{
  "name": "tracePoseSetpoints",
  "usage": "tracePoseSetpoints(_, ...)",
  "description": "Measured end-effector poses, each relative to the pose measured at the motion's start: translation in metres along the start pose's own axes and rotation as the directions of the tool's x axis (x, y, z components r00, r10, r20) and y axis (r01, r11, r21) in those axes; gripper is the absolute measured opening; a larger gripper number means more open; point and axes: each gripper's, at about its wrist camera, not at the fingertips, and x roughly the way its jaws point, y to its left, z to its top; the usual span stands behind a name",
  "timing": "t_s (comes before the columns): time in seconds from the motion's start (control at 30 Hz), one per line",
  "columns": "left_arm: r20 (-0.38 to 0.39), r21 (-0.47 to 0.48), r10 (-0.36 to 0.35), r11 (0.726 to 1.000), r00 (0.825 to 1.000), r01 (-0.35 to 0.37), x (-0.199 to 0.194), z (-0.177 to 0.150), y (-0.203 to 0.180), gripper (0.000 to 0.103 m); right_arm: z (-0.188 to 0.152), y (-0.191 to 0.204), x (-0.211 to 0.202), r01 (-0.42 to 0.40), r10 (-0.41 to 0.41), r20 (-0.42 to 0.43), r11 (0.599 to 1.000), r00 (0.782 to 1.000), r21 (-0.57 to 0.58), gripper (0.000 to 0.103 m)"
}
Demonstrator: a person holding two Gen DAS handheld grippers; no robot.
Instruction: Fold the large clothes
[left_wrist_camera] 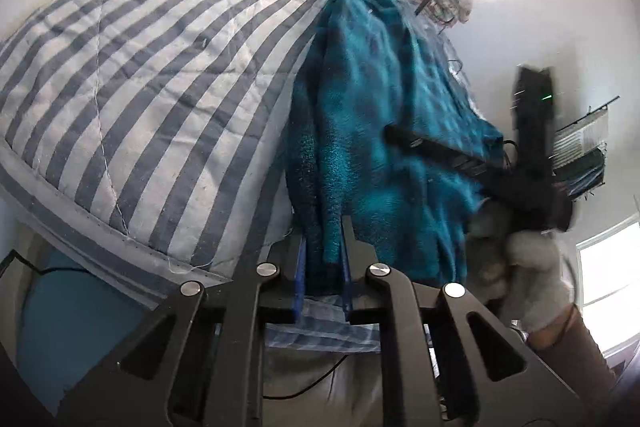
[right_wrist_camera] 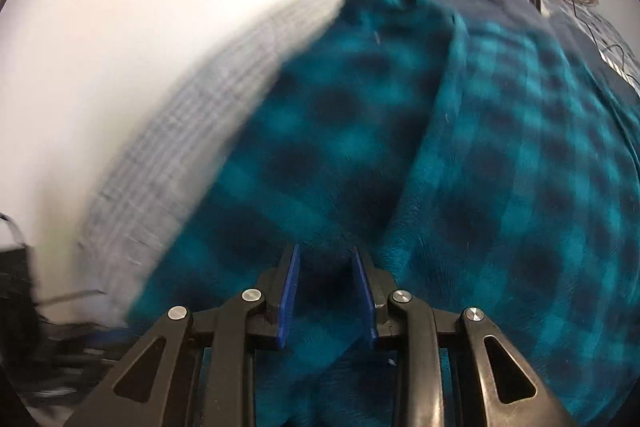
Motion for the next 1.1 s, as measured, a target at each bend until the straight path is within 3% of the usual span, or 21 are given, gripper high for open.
tracePoseSetpoints(0.1, 0.026, 0.029, -0.018, 0.999, 1.0, 0.017, -0.008, -0.001, -0.009, 0.011, 0.004, 0.008, -0.006, 0.017, -0.018, -0.019, 0.999, 1.0, -0.027, 0.029)
tracePoseSetpoints(0.2, 0.049, 0.077, -0.02, 0.997, 0.999, 0.016, -0.013, 0.0, -0.021, 0.01, 0.021, 0.006, -0.019, -0.055, 0.055, -0.012, 0.998, 0.998, 0.014, 0.037)
tracePoseSetpoints(0.27, 0.061, 0.098, -0.02, 0.995, 0.998, 0.014, -0.015, 0.0, -0.027, 0.01, 0.037, 0.005, -0.024, -0.073, 0.073, 0.001, 0.997, 0.997, 0.034, 0.06)
tracePoseSetpoints(0.3, 0.068, 0.111, -0.018, 0.994, 0.998, 0.01, -0.016, 0.0, -0.031, 0.01, 0.046, 0.005, -0.025, -0.082, 0.082, 0.008, 0.996, 0.997, 0.038, 0.063)
tracePoseSetpoints(0.6, 0.076, 0.175, -0.024, 0.984, 0.997, 0.011, -0.012, 0.001, -0.049, 0.01, 0.117, 0.022, 0.007, -0.007, 0.01, -0.041, 0.997, 0.999, 0.071, 0.063)
tracePoseSetpoints(0.73, 0.072, 0.194, -0.027, 0.981, 0.997, 0.013, -0.012, 0.001, -0.054, 0.01, 0.137, 0.028, 0.029, 0.073, -0.067, -0.086, 0.995, 0.994, 0.069, 0.073)
tracePoseSetpoints(0.87, 0.068, 0.219, -0.026, 0.976, 0.997, 0.01, -0.007, 0.003, -0.066, 0.01, 0.152, 0.03, 0.056, 0.153, -0.144, -0.14, 0.987, 0.98, 0.051, 0.075)
tracePoseSetpoints(1.1, 0.072, 0.256, -0.012, 0.967, 0.997, -0.007, 0.002, 0.009, -0.08, 0.01, 0.152, 0.043, 0.088, 0.259, -0.27, -0.194, 0.962, 0.943, -0.082, 0.079)
